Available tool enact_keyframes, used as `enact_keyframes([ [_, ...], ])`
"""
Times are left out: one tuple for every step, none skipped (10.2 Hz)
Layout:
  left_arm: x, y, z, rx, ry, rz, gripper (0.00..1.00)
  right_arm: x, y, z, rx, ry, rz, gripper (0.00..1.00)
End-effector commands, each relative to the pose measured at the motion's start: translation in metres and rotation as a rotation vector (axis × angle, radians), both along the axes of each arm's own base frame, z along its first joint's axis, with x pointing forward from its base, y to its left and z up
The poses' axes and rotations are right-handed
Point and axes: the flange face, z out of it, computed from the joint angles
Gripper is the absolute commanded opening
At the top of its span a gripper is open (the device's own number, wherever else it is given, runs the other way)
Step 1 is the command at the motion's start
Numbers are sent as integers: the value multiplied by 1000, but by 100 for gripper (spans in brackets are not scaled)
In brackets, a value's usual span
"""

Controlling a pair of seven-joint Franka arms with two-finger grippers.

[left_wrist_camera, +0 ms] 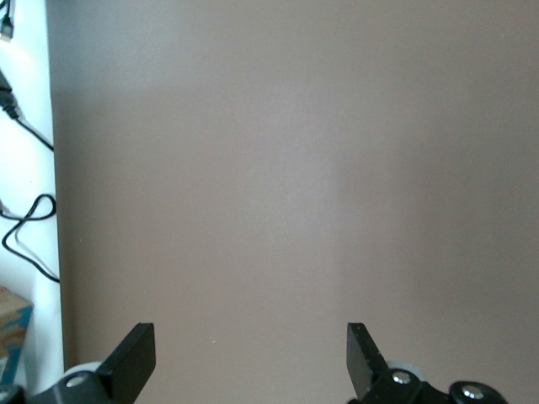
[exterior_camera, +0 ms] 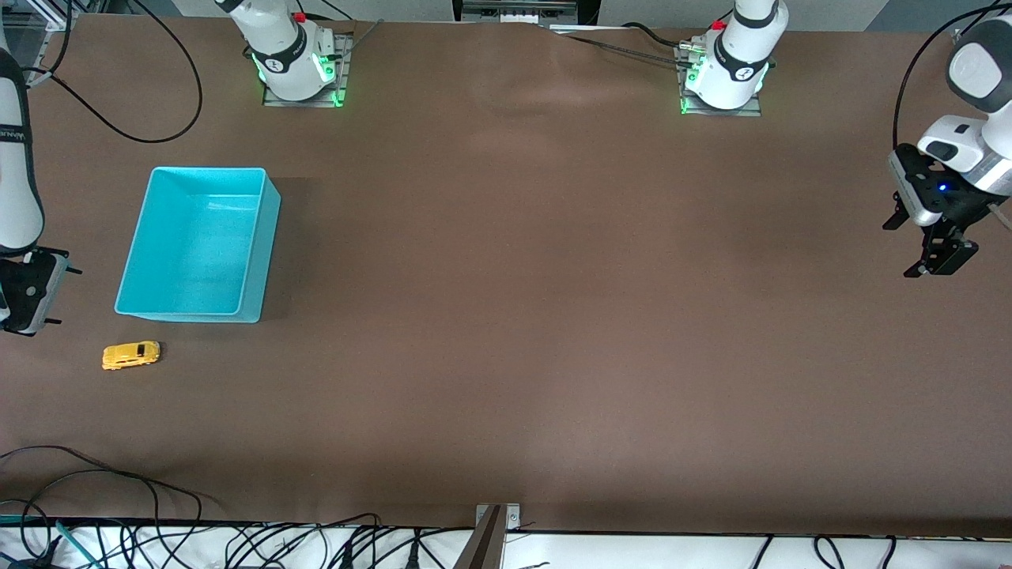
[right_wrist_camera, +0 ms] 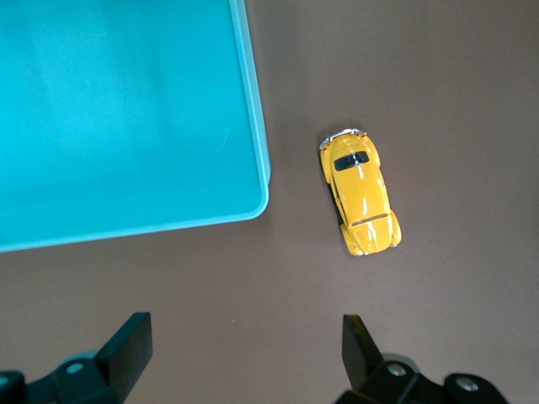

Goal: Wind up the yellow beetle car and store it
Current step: 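Return the left gripper to rest while the right gripper reaches the car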

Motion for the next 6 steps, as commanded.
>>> enact_keyframes([
  [-16,-7,33,-85,25,185,100,4,-7,-2,-4,-8,98,100],
  [-14,-18,54,-93,62,244,100,2,-12,-6,-18,4,109,100],
  [-12,-29,76,-102,89,312,100,-5,-29,-7,-34,15,108,100],
  [-12,-33,95,-86,120,402,100,-2,-28,-21,-27,13,132,100],
  [-12,-42,114,-80,152,499,100,2,-26,-27,-26,-2,160,100],
  [-10,-48,129,-82,190,591,100,4,-27,-29,-27,-14,183,100],
])
